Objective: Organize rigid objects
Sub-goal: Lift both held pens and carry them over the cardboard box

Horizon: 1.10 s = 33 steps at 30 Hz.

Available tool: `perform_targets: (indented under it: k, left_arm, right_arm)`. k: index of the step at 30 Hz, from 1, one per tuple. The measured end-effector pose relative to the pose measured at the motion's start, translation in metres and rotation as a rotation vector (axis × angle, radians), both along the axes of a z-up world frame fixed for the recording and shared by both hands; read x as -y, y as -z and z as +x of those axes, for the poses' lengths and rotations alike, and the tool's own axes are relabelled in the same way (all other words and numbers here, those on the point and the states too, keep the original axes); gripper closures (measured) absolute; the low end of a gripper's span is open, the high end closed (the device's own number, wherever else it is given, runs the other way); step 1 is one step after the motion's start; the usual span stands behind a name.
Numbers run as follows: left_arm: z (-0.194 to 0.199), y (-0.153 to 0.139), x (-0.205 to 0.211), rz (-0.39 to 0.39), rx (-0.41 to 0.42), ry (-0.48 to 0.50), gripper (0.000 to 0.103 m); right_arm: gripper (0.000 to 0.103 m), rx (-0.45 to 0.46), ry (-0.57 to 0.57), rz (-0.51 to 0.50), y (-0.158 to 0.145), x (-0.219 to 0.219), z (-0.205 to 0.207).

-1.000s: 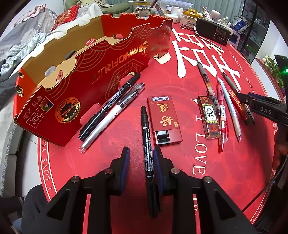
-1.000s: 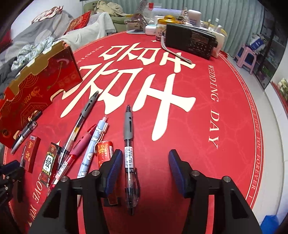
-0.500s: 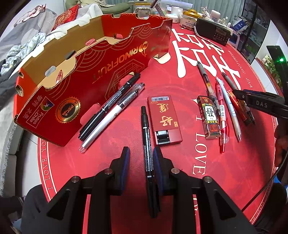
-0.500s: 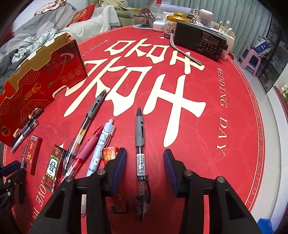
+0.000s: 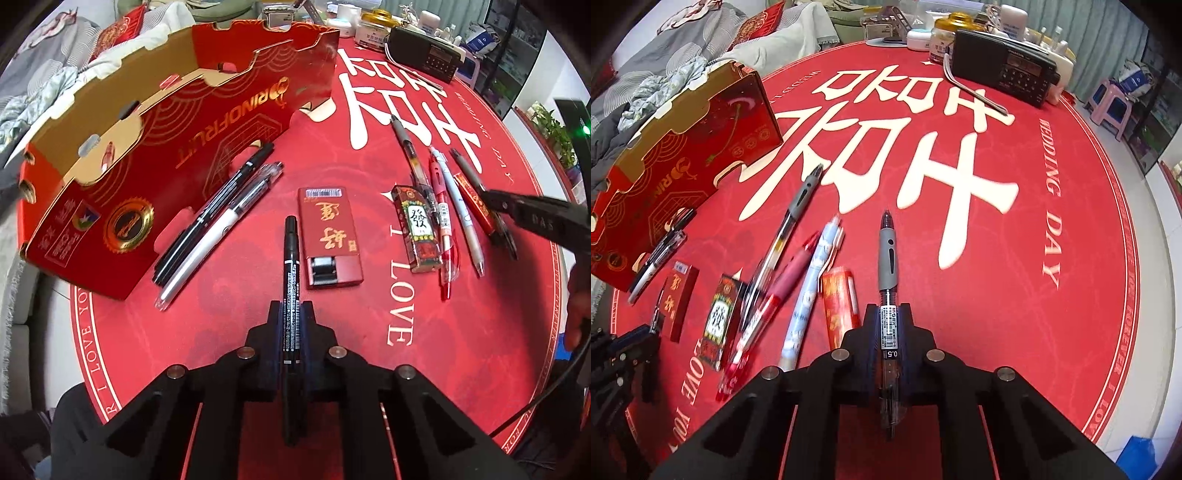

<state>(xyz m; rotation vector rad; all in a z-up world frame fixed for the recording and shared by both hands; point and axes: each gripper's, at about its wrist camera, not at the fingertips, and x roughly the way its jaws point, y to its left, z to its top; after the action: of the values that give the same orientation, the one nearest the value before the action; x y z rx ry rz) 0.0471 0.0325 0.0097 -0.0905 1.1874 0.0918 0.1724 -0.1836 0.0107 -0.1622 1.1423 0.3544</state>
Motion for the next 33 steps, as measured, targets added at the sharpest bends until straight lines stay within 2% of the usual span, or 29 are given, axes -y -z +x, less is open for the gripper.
perform_targets:
  k: [5, 14, 22, 27, 33]
  left_arm:
    - [-0.015, 0.000, -0.005, -0.006, 0.008, 0.011, 0.094]
    - [-0.023, 0.000, -0.001, 0.040, 0.004, 0.015, 0.094]
    - [-0.030, 0.000, 0.002, 0.085, 0.003, 0.019, 0.094]
    - [-0.033, -0.001, 0.004, 0.125, 0.002, 0.029, 0.094]
    - [-0.036, -0.005, 0.004, 0.125, 0.014, 0.032, 0.094]
  right_arm:
    - [0.092, -0.009, 0.046, 0.035, -0.001, 0.010, -0.023]
    - [0.092, -0.029, 0.113, 0.078, -0.001, 0.022, -0.070]
    - [0.092, -0.026, 0.156, 0.112, -0.010, 0.027, -0.090]
    - [0.092, -0.011, 0.145, 0.145, -0.021, 0.018, -0.103]
    - [0.092, 0.013, 0.082, 0.170, -0.034, -0.008, -0.117]
